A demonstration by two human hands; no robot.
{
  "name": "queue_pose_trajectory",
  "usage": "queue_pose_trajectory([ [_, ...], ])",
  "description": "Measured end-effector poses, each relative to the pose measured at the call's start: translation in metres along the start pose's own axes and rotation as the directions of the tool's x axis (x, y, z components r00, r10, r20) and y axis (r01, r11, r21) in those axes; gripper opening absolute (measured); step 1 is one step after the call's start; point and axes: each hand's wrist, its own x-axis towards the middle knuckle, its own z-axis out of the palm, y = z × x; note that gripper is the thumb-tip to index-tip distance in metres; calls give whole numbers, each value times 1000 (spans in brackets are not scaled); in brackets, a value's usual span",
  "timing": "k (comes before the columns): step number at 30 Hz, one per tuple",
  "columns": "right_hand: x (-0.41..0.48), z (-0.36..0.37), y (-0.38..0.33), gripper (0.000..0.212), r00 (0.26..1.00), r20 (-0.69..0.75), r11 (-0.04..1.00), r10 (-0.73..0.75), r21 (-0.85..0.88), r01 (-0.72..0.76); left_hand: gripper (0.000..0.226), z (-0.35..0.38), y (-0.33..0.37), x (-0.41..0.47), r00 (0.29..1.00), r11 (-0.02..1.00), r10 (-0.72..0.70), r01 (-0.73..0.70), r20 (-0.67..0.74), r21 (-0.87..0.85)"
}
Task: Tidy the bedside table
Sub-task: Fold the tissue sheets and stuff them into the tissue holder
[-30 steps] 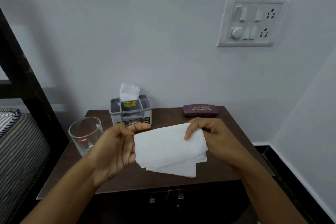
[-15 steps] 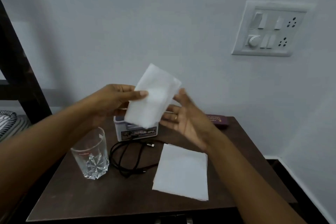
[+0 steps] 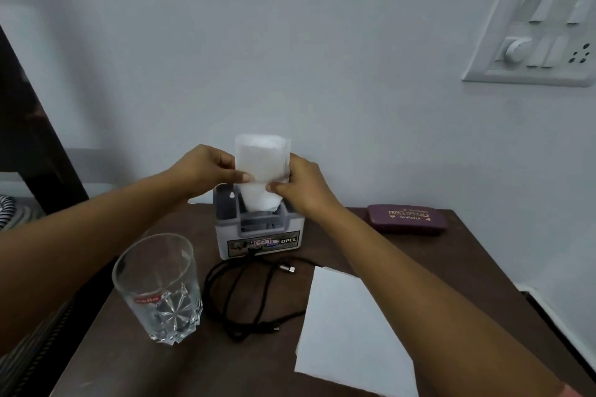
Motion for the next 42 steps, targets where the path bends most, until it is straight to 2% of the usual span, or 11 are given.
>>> queue_pose_trajectory([
  [3, 2, 5, -1, 50, 1000, 31, 999, -4, -49, 6, 9, -1, -4, 3, 1000, 999, 17, -16, -21, 45],
  [7, 2, 11, 1, 62, 995, 102, 920, 22, -391, 19, 11, 0, -9, 1, 999, 998, 25, -22, -46, 66],
  [10, 1, 16, 3, 64, 998, 62, 865, -15, -499, 44, 20, 2, -11, 2, 999, 997, 1, 3, -53, 80],
  [13, 0, 15, 0, 57, 998, 19, 794, -65, -605, 63, 24, 4, -10, 4, 997, 992, -15, 24, -74, 124],
  [17, -2, 6, -7, 36, 999, 41, 789, 1, -614, 25, 22, 2, -6, 3, 995, 968, 38, -13, -96, 252],
  [20, -4, 11, -11, 24, 998, 57, 722, -23, -689, 57, 19, 5, -3, 0, 996, 924, 70, -44, -56, 380],
  [27, 0, -4, -12, 35, 995, 20, 849, 102, -522, -77, 34, 6, 3, -2, 996, 929, 61, -31, -68, 368],
  [30, -1, -1, -12, 36, 992, 55, 855, 113, -514, -68, 27, 6, 1, 0, 997, 931, 50, -28, -52, 364],
  [33, -1, 0, -13, 46, 995, 60, 918, 81, -394, -51, 26, 9, -4, 2, 999, 926, 24, -10, -33, 378],
  [37, -2, 3, -13, 49, 993, 94, 876, 66, -482, -12, 22, 13, -4, 1, 999, 926, 34, -20, -30, 376],
  [42, 2, 4, -9, 47, 999, 17, 914, 37, -405, -27, 29, 14, -4, 6, 997, 928, 32, -6, -63, 372],
])
